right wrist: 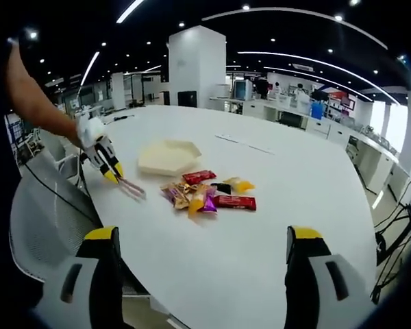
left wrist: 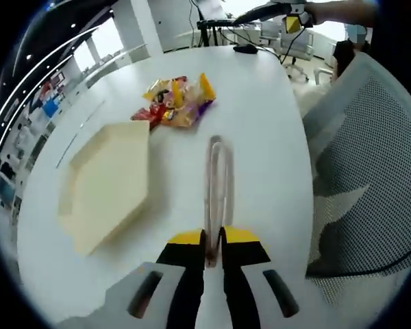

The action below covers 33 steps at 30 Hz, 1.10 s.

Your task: Place the target food into the container with the food tongs after gripping and lifting it, then release it inside without dropping or visibly crushing the food.

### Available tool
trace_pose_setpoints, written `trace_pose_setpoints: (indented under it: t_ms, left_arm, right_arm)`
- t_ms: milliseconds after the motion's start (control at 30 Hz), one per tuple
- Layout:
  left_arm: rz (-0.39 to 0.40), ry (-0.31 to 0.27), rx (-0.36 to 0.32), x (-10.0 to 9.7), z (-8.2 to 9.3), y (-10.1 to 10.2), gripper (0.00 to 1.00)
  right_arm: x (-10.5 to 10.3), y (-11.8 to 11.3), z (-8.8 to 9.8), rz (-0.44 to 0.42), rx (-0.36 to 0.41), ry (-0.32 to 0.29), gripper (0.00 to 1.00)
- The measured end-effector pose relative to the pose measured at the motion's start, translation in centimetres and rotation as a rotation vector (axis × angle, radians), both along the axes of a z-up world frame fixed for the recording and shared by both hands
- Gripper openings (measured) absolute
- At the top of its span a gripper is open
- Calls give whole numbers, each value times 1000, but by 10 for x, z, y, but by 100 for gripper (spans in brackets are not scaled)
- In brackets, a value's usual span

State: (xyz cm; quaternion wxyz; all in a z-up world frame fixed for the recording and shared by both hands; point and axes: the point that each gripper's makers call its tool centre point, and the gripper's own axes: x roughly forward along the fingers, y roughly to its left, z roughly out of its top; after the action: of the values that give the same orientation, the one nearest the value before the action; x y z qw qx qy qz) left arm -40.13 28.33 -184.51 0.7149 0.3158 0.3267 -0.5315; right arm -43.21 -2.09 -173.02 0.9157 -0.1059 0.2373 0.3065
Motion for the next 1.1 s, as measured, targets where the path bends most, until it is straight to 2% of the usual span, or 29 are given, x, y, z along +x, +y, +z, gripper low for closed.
trace_pose_setpoints:
  t_ms: [133,267,400,433,467,567,667,733,800,833,867,967,1033,1100]
  left_arm:
    - [6,1,-29,-3,12,-3,3]
    - [33,24,-141,-3,43,-15,3]
    - [-37,0,-192,1,83,-21,3]
    - [-50,-3,-220,1,98,-25,3]
    - [-60,-7,-257,0,112,-30,3]
    - [-81,-14,-341,-9,139,-43,3]
    - [-145,-30,-373,-21,158,-53,3]
    - [-148,-37,-378,-20,166,-56,3]
    - [-117,-38,-418,-17,178,-63,4]
    - [-109,-38,-426,-16,181,-64,4]
    - [-92,-42,-457,-14,192,-69,4]
    - [-137,-40,-474,-18,211,-83,4]
    - [-165,-57,-471,-21,224,-91,5]
    - [-169,-37,-528,-24,242,-100,5]
  right_arm:
    - [0,1,3,16,-6,-5,99]
    - [2,1,11,22,-8,-19,99]
    - [4,11,44,41,23,-64,99]
    - [2,21,61,63,82,-63,99]
    - [0,29,78,73,136,-52,97]
    - [-4,37,101,111,111,-50,86]
    - [3,50,126,144,141,-109,83]
    - [9,61,142,153,217,-132,77]
    - [5,74,146,229,229,-94,66]
    - [4,77,145,246,213,-73,63]
    - [7,79,148,243,204,-71,62]
    - [5,97,164,347,202,-130,59]
    - [7,102,168,357,209,-134,56]
    - [12,106,170,363,223,-138,54]
